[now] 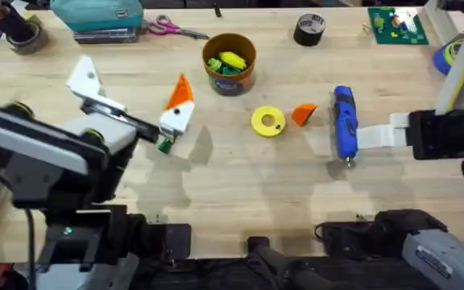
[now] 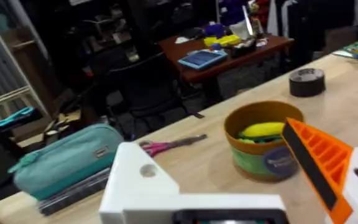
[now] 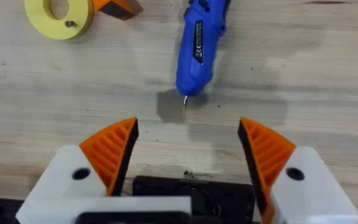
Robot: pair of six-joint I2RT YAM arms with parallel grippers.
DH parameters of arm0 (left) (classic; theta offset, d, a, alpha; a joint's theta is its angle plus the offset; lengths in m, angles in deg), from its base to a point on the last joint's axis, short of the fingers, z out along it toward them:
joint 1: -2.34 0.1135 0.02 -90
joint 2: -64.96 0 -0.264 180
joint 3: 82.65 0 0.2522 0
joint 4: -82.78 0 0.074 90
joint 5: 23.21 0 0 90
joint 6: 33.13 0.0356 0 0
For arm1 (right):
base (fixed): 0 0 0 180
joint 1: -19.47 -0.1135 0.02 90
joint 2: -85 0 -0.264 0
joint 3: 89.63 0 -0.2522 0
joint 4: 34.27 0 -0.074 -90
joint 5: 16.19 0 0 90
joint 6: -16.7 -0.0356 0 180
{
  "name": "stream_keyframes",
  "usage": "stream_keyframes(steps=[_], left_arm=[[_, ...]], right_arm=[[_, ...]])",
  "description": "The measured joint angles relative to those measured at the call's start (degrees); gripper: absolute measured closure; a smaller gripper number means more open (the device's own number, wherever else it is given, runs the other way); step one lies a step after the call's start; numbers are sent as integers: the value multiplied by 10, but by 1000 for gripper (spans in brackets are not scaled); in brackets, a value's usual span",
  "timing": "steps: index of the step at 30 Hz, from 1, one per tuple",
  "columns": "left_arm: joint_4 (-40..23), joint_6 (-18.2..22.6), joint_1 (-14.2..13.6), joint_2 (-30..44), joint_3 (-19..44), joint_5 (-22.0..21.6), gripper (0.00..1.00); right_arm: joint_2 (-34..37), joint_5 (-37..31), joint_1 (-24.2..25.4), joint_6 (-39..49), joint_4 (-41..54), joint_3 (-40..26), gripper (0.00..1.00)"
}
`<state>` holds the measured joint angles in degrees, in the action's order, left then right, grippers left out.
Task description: Pick up the gripper from the table and insert it into the empty holder that is missing its gripper. Then pick up a screw, insert it into the mounting hole, and use the screwdriver to tighten it. Finally, clean up the table by picking up the vegetable and placing it into the bucket.
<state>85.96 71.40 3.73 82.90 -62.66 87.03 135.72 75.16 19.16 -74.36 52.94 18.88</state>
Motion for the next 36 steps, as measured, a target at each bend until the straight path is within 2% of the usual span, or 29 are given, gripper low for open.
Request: stream_keyframes(steps=[2, 7, 8, 14, 18, 22, 31, 36], left_arm=[[-3, -21, 0, -41, -45, 23, 15], [-61, -66, 1, -74, -59, 27, 16], [-106, -95, 2, -98, -58, 27, 15], [-178, -122, 2, -131, -58, 34, 15], [-202, -129, 2, -148, -58, 72, 15], [-204, -132, 2, -151, -58, 139, 15], [-232, -135, 2, -176, -56, 397, 15], [-247, -135, 2, -176, -55, 476, 15]], right_arm=[[0, 0, 0, 0, 0, 0, 4], [0, 0, 0, 0, 0, 0, 4], [0, 0, 0, 0, 0, 0, 5], [0, 0, 0, 0, 0, 0, 5], [0, 0, 0, 0, 0, 0, 4], [0, 0, 0, 0, 0, 0, 5], [0, 0, 0, 0, 0, 0, 5], [0, 0, 0, 0, 0, -1, 4]])
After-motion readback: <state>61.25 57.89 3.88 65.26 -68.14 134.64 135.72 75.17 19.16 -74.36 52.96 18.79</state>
